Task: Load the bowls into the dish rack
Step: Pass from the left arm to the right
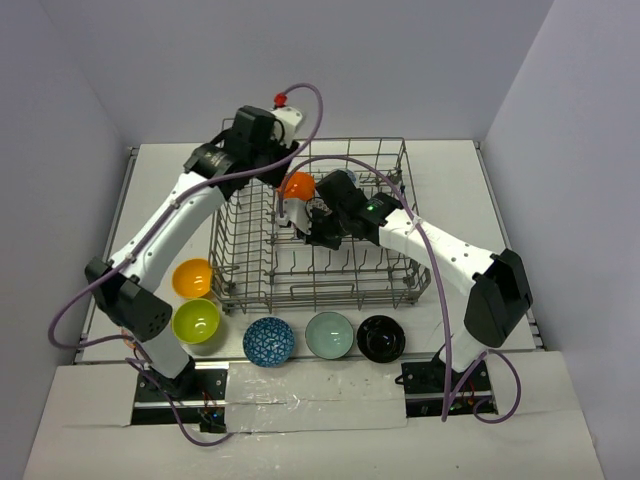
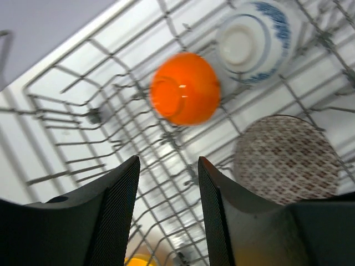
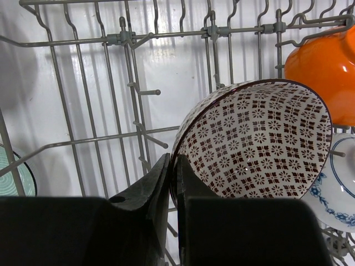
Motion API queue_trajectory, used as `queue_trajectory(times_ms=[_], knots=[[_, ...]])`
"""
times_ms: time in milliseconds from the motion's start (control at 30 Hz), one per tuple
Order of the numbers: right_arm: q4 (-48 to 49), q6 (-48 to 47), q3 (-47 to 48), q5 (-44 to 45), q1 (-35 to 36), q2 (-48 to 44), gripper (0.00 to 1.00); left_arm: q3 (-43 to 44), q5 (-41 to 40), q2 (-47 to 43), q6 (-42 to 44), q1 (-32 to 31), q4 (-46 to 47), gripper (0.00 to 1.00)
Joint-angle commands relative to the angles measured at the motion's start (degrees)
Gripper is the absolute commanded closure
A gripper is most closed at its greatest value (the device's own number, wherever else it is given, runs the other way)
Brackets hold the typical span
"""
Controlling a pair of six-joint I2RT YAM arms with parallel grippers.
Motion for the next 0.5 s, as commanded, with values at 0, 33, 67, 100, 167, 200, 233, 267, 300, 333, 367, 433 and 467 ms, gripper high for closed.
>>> queue_trajectory(times_ms=[0, 33, 67, 100, 167, 200, 233, 267, 300, 333, 367, 433, 467], knots=[[-0.53, 0.78, 2.16, -1.85, -0.11, -2.45, 1.00, -2.25, -4.05, -5.74, -0.53, 3.95, 3.82, 0.49], [-0.44, 0.87, 2.34, -1.85, -0.20, -2.88, 1.00, -3.82, -4.40, -6.53, -0.88, 5.00, 4.27, 0.49], [-0.53, 0.87, 2.42, -2.02, -0.20, -3.06, 1.00, -4.97, -4.66, -7.41, -1.50, 6.93, 4.79, 0.49], [-0.71, 0.87, 2.69, -2.20, -0.29, -3.24, 1.00, -7.42, -5.19, -9.33, -1.68, 7.90, 5.84, 0.49], [-0.88, 1.04, 3.13, -2.55, -0.46, -3.94, 1.00, -10.59, -5.46, -11.36, -1.77, 10.27, 7.34, 0.48], [-0.97, 1.04, 3.56, -2.90, -0.46, -4.47, 1.00, -14.26, -5.02, -13.73, -1.68, 11.07, 9.09, 0.48], [-1.06, 1.39, 3.83, -3.34, -0.64, -4.64, 1.00, -15.86, -4.93, -14.79, -1.50, 11.69, 9.71, 0.48], [-1.15, 1.57, 4.09, -3.77, -0.81, -4.99, 1.00, -17.44, -5.02, -15.76, -1.33, 12.91, 10.33, 0.48], [-0.97, 2.44, 4.53, -3.87, -0.99, -5.26, 1.00, -19.90, -4.50, -17.60, -1.33, 13.53, 11.03, 0.48], [-0.88, 2.80, 4.88, -3.69, -1.17, -5.35, 1.00, -20.96, -4.49, -18.40, -1.33, 14.58, 11.39, 0.47], [-0.80, 3.15, 5.15, -3.60, -1.52, -5.44, 1.00, -22.02, -4.58, -19.28, -1.41, 15.03, 11.74, 0.47], [-0.36, 4.38, 5.76, -4.57, -2.13, -5.70, 1.00, -24.66, -3.88, -21.39, -1.50, 16.17, 12.27, 0.47], [-0.36, 4.73, 5.94, -4.83, -2.39, -5.70, 1.00, -25.45, -3.88, -22.70, -1.59, 16.44, 12.79, 0.47]])
